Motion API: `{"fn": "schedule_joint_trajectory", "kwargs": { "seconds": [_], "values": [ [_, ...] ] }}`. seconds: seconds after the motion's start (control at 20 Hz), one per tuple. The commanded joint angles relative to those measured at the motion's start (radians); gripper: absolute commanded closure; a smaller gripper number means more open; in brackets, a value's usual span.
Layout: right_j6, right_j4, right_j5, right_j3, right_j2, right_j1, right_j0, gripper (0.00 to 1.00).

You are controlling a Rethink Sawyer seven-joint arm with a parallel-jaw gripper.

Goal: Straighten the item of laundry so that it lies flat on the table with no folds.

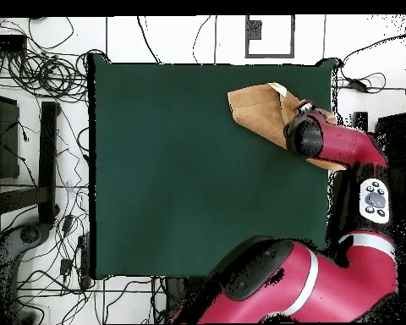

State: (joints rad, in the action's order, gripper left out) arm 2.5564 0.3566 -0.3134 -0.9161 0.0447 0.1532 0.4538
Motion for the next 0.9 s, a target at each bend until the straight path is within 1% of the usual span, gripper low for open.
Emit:
{"fn": "schedule_joint_trajectory", "kwargs": {
  "seconds": [0.05, 0.3, 0.6, 0.9],
  "values": [
    [-0.041, 0.054, 0.011, -0.142, -0.053, -0.107, -0.057, 1.0],
    [-0.04, 0.051, 0.005, -0.141, -0.05, -0.105, -0.06, 1.0],
    [-0.045, 0.04, -0.034, -0.138, -0.047, -0.096, -0.066, 1.0],
    [-0.039, 0.04, -0.029, -0.138, -0.041, -0.096, -0.071, 1.0]
  ]
}}
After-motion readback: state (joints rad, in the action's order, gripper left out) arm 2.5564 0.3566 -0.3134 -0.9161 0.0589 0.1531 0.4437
